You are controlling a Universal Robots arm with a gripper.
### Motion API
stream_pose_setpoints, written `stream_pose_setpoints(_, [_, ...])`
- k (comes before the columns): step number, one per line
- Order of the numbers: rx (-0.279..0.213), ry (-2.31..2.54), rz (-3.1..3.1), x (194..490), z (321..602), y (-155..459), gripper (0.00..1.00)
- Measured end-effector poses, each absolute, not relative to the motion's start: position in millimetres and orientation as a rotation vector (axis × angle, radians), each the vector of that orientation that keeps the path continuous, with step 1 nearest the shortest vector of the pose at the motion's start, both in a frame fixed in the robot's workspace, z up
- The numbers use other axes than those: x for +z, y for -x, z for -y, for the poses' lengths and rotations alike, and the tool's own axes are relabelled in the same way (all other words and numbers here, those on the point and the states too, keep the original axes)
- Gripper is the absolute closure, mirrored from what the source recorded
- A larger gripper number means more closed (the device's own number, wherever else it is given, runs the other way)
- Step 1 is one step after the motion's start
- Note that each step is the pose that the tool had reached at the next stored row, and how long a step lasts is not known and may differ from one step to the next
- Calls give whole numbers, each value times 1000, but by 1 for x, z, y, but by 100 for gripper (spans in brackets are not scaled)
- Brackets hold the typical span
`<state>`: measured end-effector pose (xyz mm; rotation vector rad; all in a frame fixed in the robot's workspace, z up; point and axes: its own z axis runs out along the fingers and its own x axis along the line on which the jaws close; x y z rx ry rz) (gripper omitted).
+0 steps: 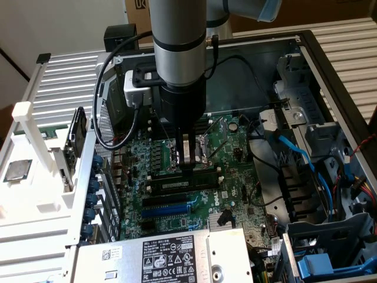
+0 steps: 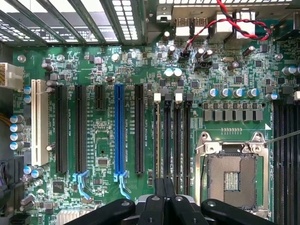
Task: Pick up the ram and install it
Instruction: 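Press down the ram until it locks into place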
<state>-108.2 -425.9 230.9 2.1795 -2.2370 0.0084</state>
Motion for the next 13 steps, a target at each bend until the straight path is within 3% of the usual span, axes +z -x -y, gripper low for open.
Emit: stream_pose_setpoints(13, [8,-2180,2237,231,428,108,90])
